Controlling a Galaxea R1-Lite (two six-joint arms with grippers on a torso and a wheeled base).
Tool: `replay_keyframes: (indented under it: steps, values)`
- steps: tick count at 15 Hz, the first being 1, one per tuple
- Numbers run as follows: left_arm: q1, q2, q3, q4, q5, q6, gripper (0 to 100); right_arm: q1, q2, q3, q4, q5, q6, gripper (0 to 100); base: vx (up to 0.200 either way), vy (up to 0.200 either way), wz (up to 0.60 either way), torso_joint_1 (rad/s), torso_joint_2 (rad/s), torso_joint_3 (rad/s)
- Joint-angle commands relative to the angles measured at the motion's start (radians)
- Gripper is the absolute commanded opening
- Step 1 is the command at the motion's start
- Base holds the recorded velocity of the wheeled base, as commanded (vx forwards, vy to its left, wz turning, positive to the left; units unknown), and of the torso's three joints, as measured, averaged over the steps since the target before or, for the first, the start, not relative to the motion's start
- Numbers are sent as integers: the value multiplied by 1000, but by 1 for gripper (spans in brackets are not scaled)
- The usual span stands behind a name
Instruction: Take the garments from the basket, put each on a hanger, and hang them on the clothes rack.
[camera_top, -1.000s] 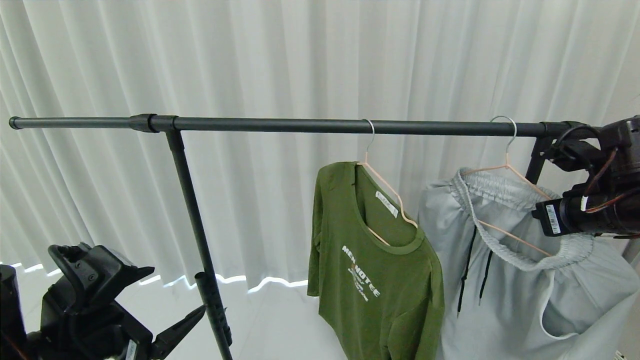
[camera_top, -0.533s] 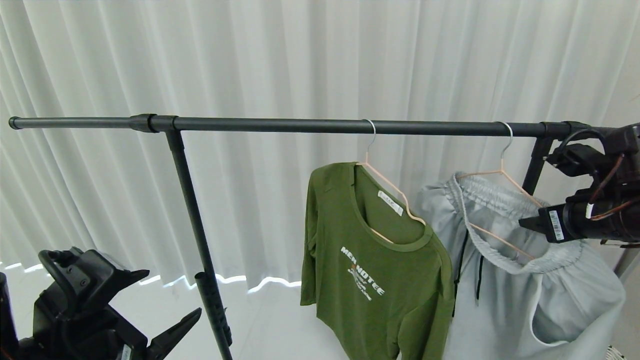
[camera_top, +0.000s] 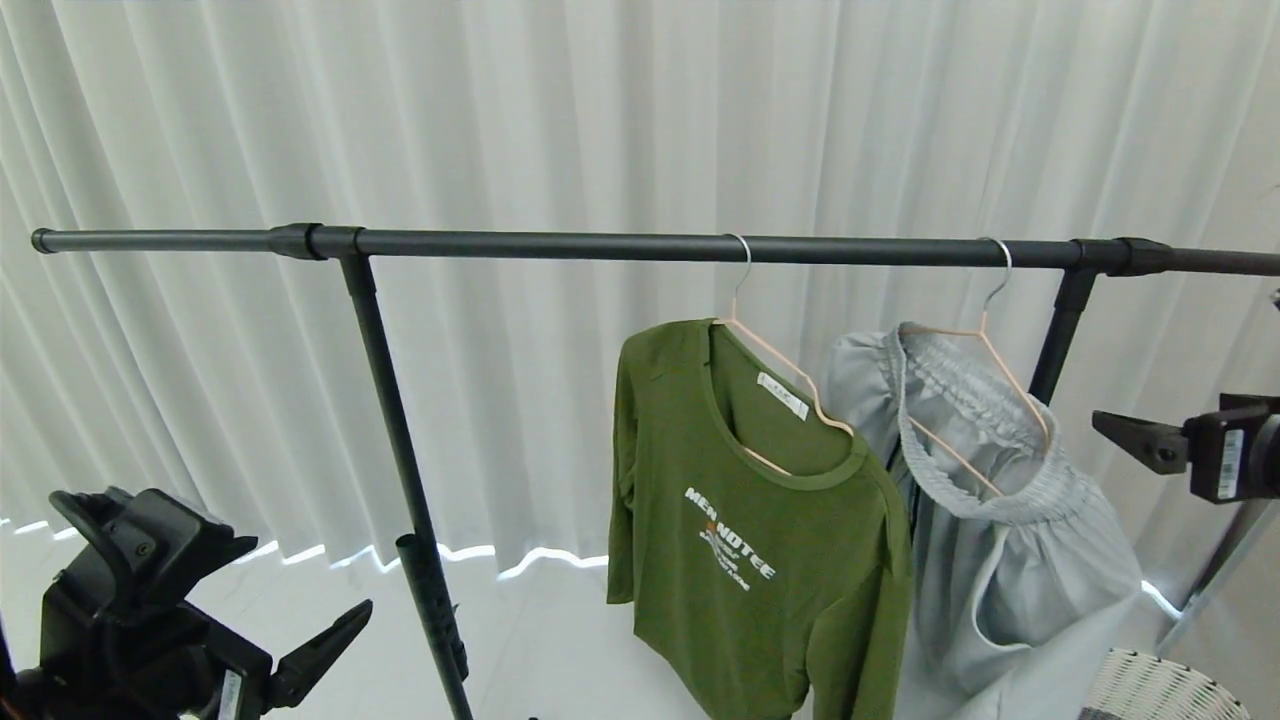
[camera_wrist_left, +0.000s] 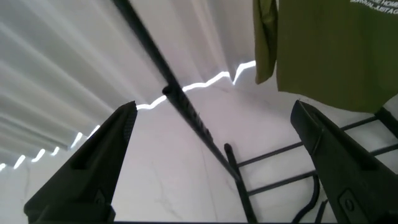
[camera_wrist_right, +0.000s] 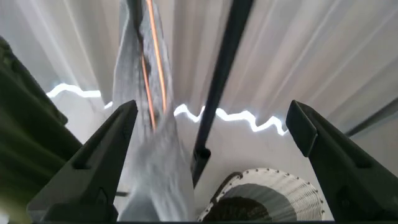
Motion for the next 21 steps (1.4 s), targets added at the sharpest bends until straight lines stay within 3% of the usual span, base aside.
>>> replay_keyframes:
  steps: [1,4,7,8,10,12,14,16,17,20,21]
  values:
    - [36,-27,15,-1,0,0,100,-31,-235,177,-23,0,-3,100,-200,0,0,-7,2,2]
    - [84,-89,45,-1,1,3,100,-131,-403,319,28,-2,-16,100,-200,0,0,-6,-1,2]
    - [119,-188,105,1,27,11,100,-238,-576,367,220,0,-49,100,-200,0,0,-2,2,5]
    - [119,-208,119,1,40,9,100,-244,-611,370,258,0,-55,100,-200,0,0,-2,2,2]
    - [119,-313,180,10,104,6,100,-246,-765,370,448,-2,-58,100,-200,0,0,5,5,5]
    - [119,-366,180,47,141,3,100,-246,-844,372,537,-5,-61,100,-200,0,0,5,5,7]
    - [122,-439,180,94,225,-46,100,-246,-966,385,661,-26,-75,100,-100,0,0,-4,1,1]
    - [122,-502,180,153,294,-83,100,-246,-1035,419,686,-53,-76,100,0,0,0,0,0,0]
    - [122,-603,180,240,342,-129,100,-244,-1082,436,684,-68,-75,100,0,0,0,0,0,0]
    - [122,-916,180,496,351,-153,100,-228,-1144,441,680,-69,-62,100,0,0,0,0,0,0]
    - [119,-972,171,519,351,-158,100,-220,-1168,441,681,-76,-62,100,0,0,0,0,0,0]
